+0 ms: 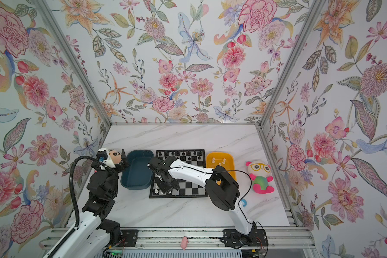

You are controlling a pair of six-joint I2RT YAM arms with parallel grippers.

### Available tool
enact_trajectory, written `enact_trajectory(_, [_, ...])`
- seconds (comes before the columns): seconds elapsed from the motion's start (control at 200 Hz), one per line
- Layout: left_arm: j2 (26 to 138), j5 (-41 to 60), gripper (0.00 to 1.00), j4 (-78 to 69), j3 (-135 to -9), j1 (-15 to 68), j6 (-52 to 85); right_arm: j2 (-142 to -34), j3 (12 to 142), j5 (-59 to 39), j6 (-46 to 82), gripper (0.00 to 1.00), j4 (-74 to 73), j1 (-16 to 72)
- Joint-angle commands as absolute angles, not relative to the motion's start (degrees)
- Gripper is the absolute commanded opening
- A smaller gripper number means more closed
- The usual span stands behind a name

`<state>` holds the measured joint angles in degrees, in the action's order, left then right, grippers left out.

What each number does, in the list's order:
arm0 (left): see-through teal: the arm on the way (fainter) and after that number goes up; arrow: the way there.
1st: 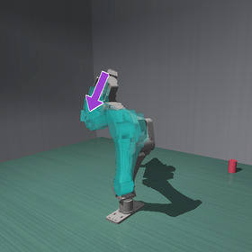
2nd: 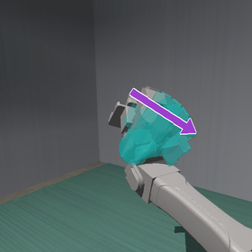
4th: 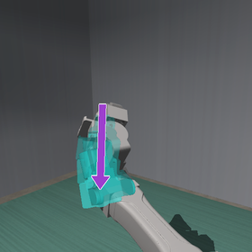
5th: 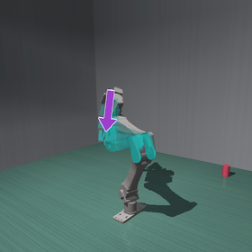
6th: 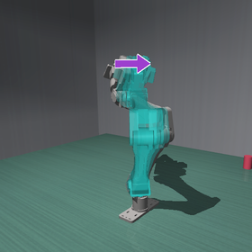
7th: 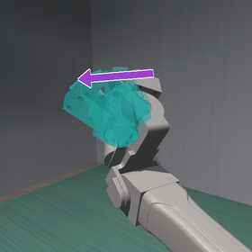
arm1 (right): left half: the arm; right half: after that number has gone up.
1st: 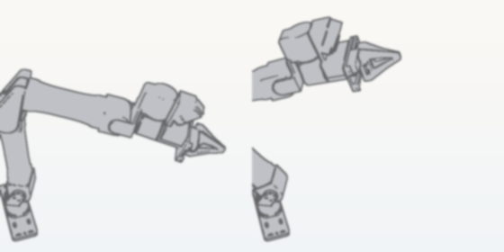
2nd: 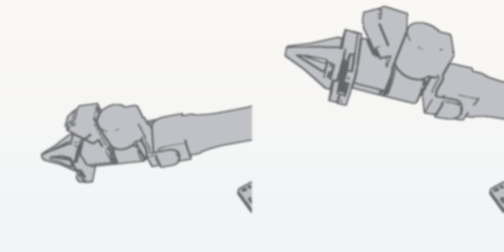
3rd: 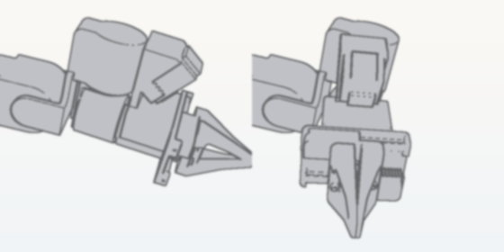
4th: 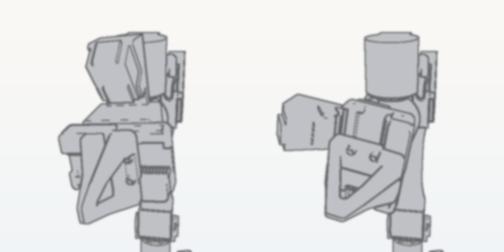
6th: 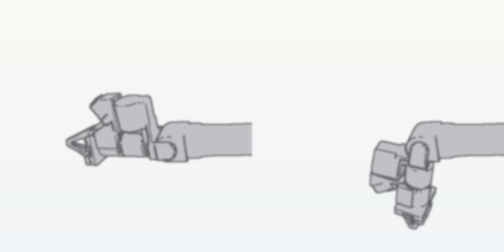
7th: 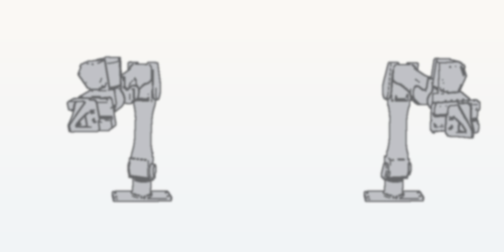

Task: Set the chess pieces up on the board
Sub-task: 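Lower the pawn onto a square next to the other white pieces, then open the right gripper and move it back over the yellow tray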

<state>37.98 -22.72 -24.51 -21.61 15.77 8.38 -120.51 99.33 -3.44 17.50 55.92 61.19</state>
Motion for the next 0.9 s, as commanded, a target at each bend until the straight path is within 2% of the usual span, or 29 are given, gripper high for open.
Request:
enact_trajectory(0.0, [37.31,-22.3,0.97,-24.53,-20.64,16.45,8.51,-118.76,99.15,-1.64,18.11,0.32,57.04,61.52])
enact_trajectory(0.315, [37.48,-21.52,0.97,-24.87,-20.57,16.48,8.78,-110.53,96.69,2.37,17.6,0.37,57.07,57.92])
enact_trajectory(0.596, [38.97,-21.46,0.98,-25.04,-21.07,16.45,8.7,-99.71,89.89,9.25,15.15,0.32,55.98,45.07])
enact_trajectory(0.891, [42.76,-21.01,0.98,-25.83,-22.27,16.45,8.92,-94.66,79.96,7.32,12.27,0.26,49.51,31.03])
